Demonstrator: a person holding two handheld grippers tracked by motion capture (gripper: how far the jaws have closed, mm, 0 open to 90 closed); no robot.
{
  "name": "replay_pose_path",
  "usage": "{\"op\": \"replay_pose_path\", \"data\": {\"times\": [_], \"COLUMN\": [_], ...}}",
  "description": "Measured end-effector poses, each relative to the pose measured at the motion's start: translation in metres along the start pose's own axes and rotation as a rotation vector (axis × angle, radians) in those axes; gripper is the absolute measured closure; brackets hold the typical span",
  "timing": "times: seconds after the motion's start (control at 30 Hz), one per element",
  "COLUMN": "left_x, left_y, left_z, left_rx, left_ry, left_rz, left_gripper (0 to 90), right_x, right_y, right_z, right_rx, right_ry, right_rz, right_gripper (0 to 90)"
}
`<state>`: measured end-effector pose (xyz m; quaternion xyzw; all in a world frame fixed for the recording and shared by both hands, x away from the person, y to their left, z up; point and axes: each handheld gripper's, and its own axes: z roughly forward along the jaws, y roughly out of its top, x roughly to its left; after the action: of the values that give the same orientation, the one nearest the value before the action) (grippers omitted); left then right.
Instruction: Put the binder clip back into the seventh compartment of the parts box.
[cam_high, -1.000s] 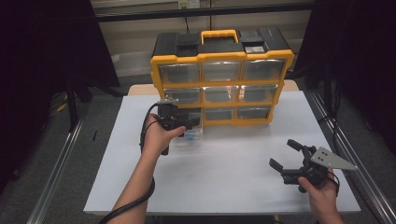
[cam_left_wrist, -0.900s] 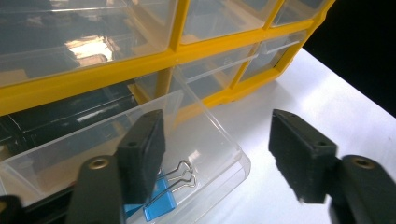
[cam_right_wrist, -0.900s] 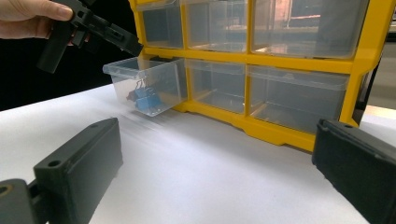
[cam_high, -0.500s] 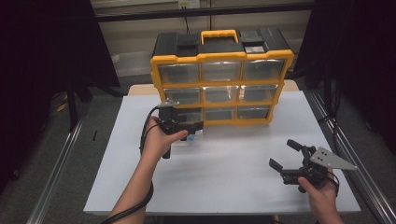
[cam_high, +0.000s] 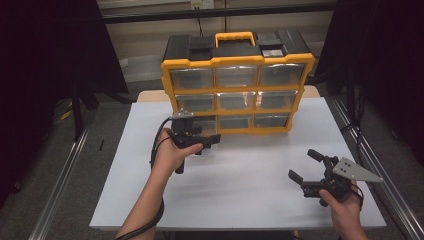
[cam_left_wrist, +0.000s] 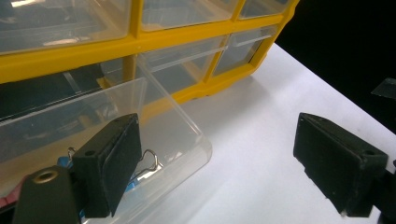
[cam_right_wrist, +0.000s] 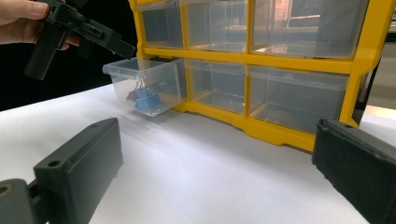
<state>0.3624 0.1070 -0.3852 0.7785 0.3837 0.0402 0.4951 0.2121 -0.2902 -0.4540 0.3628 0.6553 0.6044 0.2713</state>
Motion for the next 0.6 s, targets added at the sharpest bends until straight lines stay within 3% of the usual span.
{"op": "replay_pose_path", "data": {"times": [0.6], "left_x": [-0.0064], "left_y": [-0.0047], "left_z": [-0.0033], "left_rx": [-0.005], "left_ry": [0.002], "left_rz": [0.026], "left_gripper": [18.4], "right_x": [-0.0003], "right_y": [0.0003], "right_z": [-0.0006], "right_rx": [-0.004], "right_ry": [0.001], "right_rz": [-0.001], "right_gripper": [1.7]}}
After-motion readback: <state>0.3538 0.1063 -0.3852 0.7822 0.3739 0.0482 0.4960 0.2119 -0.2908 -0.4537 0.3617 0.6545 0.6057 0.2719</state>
